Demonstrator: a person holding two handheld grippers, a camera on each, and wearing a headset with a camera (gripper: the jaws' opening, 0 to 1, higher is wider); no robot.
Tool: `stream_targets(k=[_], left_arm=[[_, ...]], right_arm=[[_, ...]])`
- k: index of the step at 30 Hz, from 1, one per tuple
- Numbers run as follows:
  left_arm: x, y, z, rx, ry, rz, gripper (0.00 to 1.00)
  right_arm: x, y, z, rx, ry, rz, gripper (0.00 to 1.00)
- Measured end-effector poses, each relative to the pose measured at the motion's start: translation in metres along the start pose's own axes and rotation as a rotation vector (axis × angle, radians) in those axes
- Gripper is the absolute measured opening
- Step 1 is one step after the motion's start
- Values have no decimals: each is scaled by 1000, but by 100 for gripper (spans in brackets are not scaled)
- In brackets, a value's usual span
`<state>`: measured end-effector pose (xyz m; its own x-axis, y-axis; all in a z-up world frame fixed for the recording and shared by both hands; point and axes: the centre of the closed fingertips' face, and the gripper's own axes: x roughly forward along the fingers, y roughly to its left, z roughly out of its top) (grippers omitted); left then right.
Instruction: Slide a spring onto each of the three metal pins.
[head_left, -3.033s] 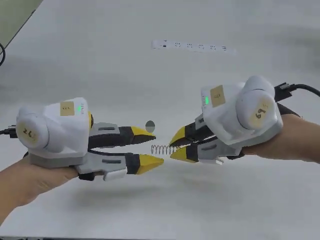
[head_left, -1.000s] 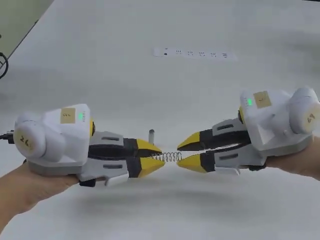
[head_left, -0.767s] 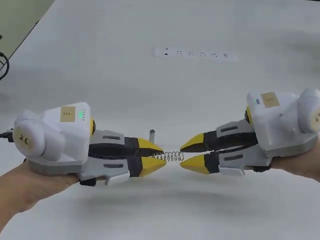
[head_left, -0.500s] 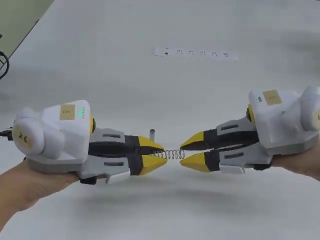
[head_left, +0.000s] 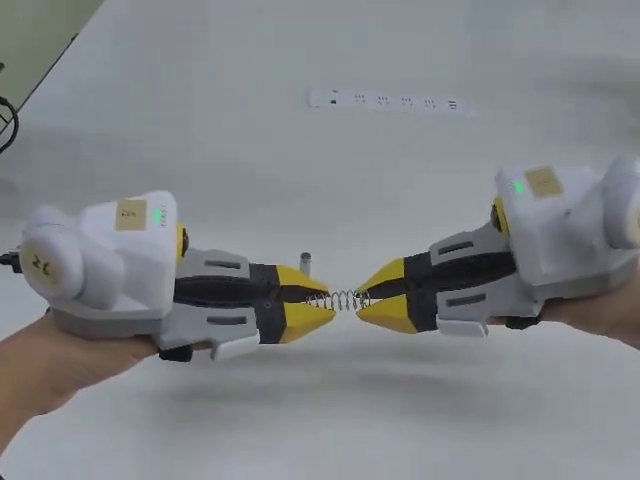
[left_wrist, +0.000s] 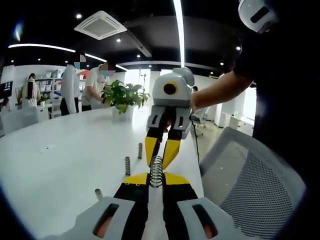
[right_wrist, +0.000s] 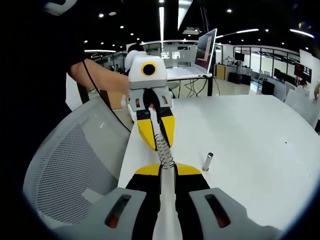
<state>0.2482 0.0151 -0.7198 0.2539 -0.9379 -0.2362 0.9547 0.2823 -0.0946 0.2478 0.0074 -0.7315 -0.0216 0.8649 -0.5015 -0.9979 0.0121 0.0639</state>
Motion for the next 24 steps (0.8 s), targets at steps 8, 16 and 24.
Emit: stream_targets(k=[8,16,24], left_arm=[[-1,-1,-3,-12,-1,-3,1],[0,-1,-8,-17,11,0,1],[4,-4,-16,-2,40,-6,1]], right_arm=[[-2,1,2,-6,-3,0,7],[-4,2,14,-49,8,5,6],[2,10,25,-115,62,40,5]])
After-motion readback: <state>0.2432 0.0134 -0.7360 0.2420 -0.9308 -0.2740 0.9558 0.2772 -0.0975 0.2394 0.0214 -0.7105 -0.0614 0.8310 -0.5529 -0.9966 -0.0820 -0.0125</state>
